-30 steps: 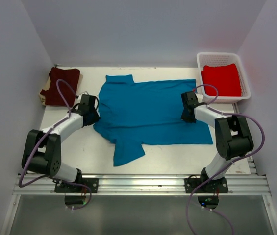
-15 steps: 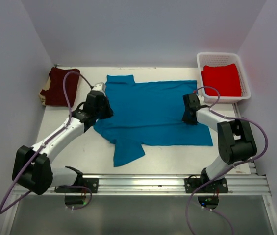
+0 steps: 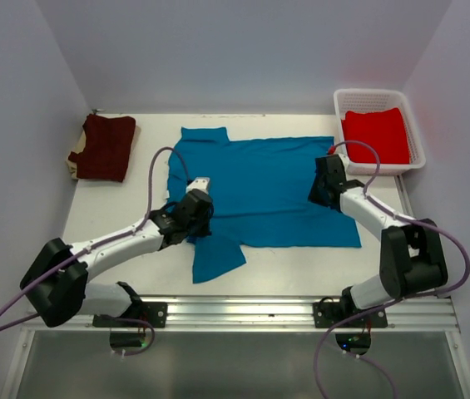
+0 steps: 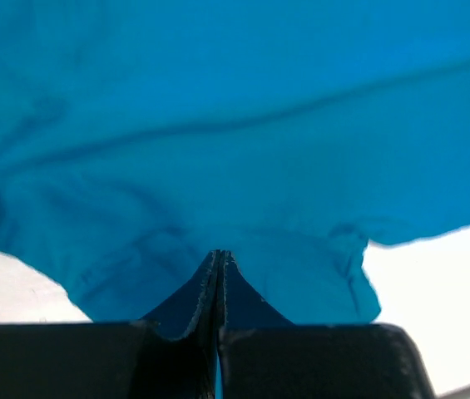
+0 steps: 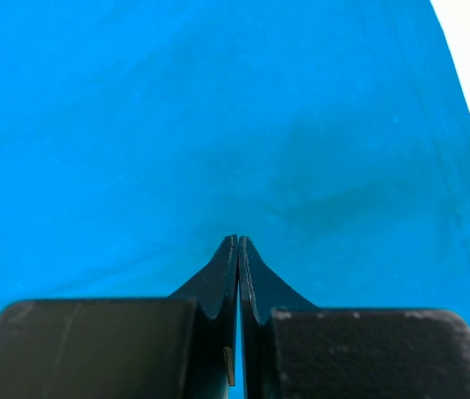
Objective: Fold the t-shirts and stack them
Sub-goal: Flatten out the tshirt
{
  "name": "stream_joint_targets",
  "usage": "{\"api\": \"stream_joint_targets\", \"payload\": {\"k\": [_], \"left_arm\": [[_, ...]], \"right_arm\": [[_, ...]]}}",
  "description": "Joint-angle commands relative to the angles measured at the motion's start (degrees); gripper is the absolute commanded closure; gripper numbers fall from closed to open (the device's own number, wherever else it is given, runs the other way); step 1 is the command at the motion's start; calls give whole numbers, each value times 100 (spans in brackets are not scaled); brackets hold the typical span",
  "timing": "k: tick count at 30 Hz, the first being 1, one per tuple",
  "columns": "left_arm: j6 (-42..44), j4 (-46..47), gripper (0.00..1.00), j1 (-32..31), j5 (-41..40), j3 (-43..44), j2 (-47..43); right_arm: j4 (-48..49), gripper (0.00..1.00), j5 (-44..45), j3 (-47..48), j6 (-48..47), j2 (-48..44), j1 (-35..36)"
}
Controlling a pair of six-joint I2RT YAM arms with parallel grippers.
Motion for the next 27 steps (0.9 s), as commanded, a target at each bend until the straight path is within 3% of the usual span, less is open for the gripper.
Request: {"api": "stream_joint_targets", "payload": {"k": [1,3,7,14,21,27], "left_arm": [[401,566,100,61,-987,830,121],[552,838,100,201,-1103,1208,498],[798,1014,100,1202,-768,1701,1421],[886,1226,100,1801,-645,2246,3090],[939,1349,100,2056,-671,2247,3514],[1132,1402,100,2460,-584,2588,3927]], "right_arm": [[-30,100,133,520,-187,190,6],[-188,100,212,750,-231,410,6],[-189,100,335,1268,-267,973,6],[-223,100,187,2016,-258,2088,-3],[-285,100,-24,2490,-328,2817,-11],[-688,100,-200,3535,-451,3644,-46]]}}
